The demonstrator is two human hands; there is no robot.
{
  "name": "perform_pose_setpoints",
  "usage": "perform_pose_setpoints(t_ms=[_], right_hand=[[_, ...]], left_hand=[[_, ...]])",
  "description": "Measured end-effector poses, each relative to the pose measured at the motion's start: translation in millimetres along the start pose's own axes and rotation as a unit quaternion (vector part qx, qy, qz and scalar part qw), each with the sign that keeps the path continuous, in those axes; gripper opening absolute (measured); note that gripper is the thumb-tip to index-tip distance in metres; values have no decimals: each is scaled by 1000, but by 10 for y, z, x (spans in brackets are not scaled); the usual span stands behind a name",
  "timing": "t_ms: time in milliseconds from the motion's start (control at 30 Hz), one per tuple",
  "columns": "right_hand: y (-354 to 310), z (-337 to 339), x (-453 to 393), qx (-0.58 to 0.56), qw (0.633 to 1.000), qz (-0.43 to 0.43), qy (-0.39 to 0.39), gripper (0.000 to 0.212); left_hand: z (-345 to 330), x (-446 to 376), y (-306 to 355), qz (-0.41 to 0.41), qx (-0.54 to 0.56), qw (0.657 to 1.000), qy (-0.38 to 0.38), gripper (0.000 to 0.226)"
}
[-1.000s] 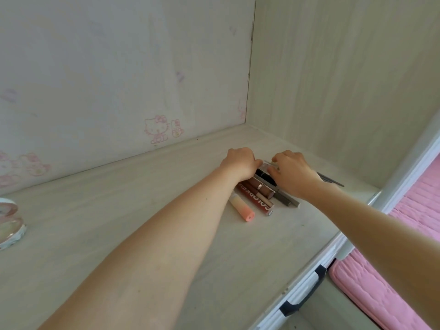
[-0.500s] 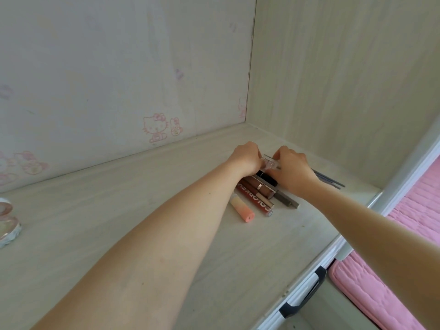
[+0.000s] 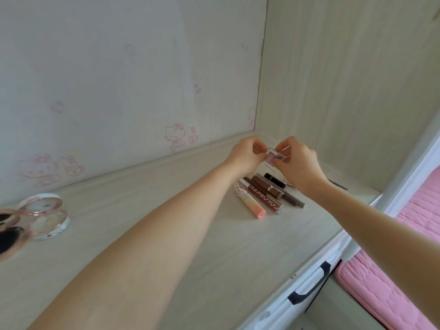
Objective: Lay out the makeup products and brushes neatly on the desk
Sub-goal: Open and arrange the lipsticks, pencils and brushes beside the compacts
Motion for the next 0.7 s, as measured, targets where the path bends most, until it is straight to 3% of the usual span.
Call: perform_pose_setpoints(t_ms=[333, 533, 700], right_hand=[[-894, -149, 710, -81, 994, 63, -32, 23], [-1372, -454, 1136, -169, 973, 102, -117, 34], [-1637, -710, 1462, -107, 962, 163, -191, 45]], left_hand=[[718, 1161, -28, 3, 149, 989, 12, 9], [1049, 1964, -127, 35, 218, 974, 56, 13], [1209, 2587, -284, 60, 230, 966, 102, 15]])
Point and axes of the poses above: each hand's wrist, its own x-axis away from the middle knuckle, its own z-axis out of the back of the hand, y = z × x, the point moved 1 cm from there along -x, towards the middle knuckle, and after that the axes turned 8 degrees about -y, right-handed, at the moved point
